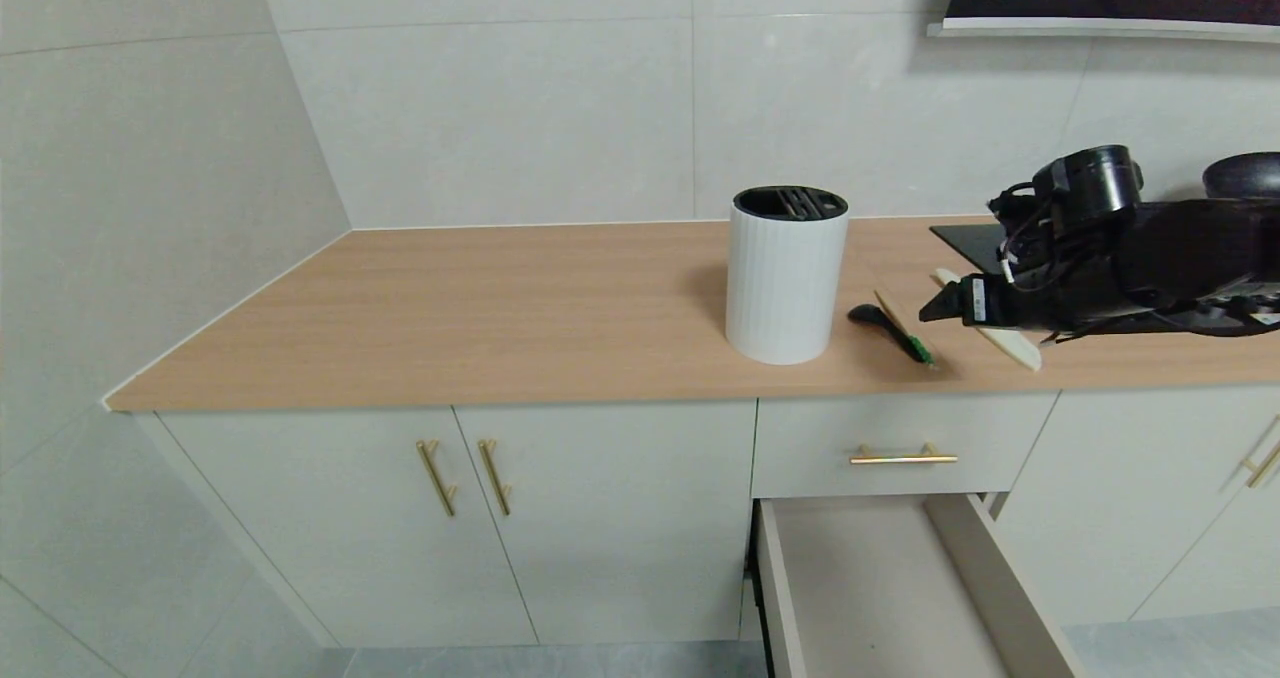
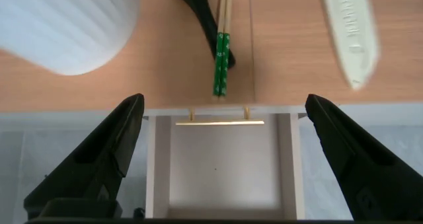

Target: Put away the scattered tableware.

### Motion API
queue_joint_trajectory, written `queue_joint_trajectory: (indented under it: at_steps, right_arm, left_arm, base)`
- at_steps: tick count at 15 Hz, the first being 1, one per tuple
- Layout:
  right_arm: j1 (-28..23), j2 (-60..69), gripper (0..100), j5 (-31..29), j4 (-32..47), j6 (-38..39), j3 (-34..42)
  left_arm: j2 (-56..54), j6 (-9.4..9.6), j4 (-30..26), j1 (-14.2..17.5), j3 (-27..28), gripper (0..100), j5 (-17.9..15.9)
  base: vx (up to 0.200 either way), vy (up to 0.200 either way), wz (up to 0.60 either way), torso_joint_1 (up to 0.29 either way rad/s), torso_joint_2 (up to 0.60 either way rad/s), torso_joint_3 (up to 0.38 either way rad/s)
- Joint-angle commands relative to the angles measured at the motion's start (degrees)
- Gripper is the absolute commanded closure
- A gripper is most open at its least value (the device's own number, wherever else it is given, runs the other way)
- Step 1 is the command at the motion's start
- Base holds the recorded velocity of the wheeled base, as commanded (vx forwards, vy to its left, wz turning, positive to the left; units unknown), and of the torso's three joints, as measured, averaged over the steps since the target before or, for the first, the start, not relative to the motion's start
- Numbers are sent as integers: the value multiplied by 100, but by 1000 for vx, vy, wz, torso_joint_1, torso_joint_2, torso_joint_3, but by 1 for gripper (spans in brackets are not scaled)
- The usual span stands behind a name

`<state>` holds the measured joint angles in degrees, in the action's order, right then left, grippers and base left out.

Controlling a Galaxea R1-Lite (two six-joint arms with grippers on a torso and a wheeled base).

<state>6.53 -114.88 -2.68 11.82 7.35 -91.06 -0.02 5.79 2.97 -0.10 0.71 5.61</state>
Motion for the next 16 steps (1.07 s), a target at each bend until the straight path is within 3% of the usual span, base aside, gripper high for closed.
queue_joint_trajectory:
  at_steps: [1,16]
  right_arm:
    - [-3,-430,0,-4,-163,3,-61]
    - [102,-1423,0,-540,-849,38,-351]
  left_arm:
    - [2,1,1,1,0,0,2]
    - [2,1,1,1,0,0,2]
  base:
    - [0,0,0,0,0,0]
    - [0,0,0,0,0,0]
